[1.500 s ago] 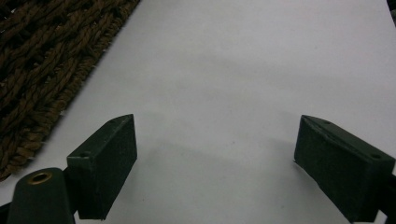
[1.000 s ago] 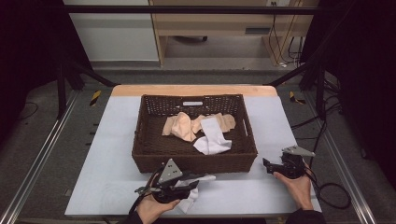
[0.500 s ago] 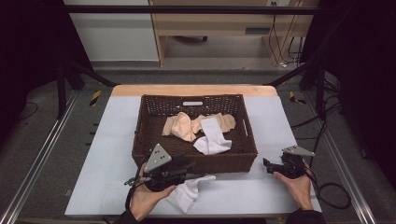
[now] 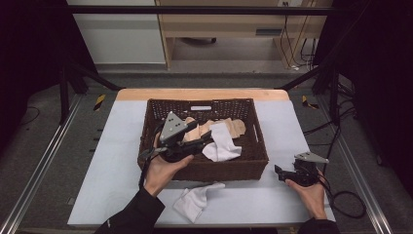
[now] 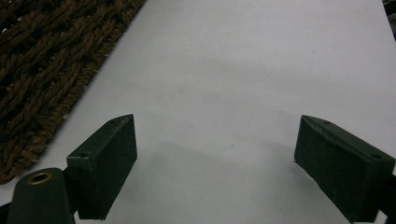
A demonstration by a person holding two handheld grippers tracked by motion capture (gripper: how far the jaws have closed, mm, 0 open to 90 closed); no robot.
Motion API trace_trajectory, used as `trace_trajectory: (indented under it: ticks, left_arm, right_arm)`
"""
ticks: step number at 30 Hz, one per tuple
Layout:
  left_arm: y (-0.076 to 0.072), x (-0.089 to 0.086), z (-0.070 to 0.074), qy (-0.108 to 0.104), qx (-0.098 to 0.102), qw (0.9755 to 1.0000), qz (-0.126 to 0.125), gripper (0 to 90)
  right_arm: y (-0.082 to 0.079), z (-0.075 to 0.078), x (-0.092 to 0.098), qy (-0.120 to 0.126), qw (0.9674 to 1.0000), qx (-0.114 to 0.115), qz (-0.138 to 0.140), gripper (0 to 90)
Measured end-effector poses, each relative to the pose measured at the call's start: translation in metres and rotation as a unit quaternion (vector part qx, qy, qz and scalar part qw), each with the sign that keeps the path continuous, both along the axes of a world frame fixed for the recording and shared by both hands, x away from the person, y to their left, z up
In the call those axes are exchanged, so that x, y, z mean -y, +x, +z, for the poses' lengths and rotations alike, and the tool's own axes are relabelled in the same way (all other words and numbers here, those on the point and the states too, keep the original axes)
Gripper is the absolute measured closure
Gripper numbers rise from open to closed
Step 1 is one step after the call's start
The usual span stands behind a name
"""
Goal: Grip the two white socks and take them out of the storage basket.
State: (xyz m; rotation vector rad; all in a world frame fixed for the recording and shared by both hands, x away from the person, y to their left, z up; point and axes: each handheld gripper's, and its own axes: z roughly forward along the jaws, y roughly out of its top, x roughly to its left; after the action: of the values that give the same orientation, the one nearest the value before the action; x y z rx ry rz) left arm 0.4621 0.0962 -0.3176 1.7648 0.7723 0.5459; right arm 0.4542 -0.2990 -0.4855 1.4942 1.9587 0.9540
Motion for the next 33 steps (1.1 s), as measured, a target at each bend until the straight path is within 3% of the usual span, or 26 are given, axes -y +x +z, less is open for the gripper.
trace_trajectory:
  ticks: [9, 13, 23, 30, 33]
  left_arm:
    - [0.050, 0.017, -0.009, 0.011, -0.008, 0.9994, 0.033, 42.7]
    - [0.072, 0.022, -0.021, 0.011, -0.027, 0.9989, 0.036, 39.8]
    - [0.107, 0.036, -0.053, 0.013, -0.045, 0.9979, 0.045, 38.8]
    - [0.121, 0.054, -0.080, 0.052, -0.077, 0.9951, 0.033, 40.7]
    - [0.125, 0.061, -0.090, 0.090, -0.086, 0.9918, 0.029, 41.6]
  right_arm:
    - [0.000, 0.001, 0.000, 0.005, 1.0000, -0.001, 0.001, 13.3]
    - [0.000, 0.000, 0.000, 0.001, 1.0000, -0.001, 0.004, 13.3]
    - [0.001, -0.001, -0.001, 0.004, 1.0000, -0.004, 0.004, 13.3]
    - [0.001, -0.001, 0.000, 0.007, 1.0000, -0.002, 0.004, 13.4]
    - [0.001, -0.001, 0.000, 0.006, 1.0000, -0.002, 0.005, 13.4]
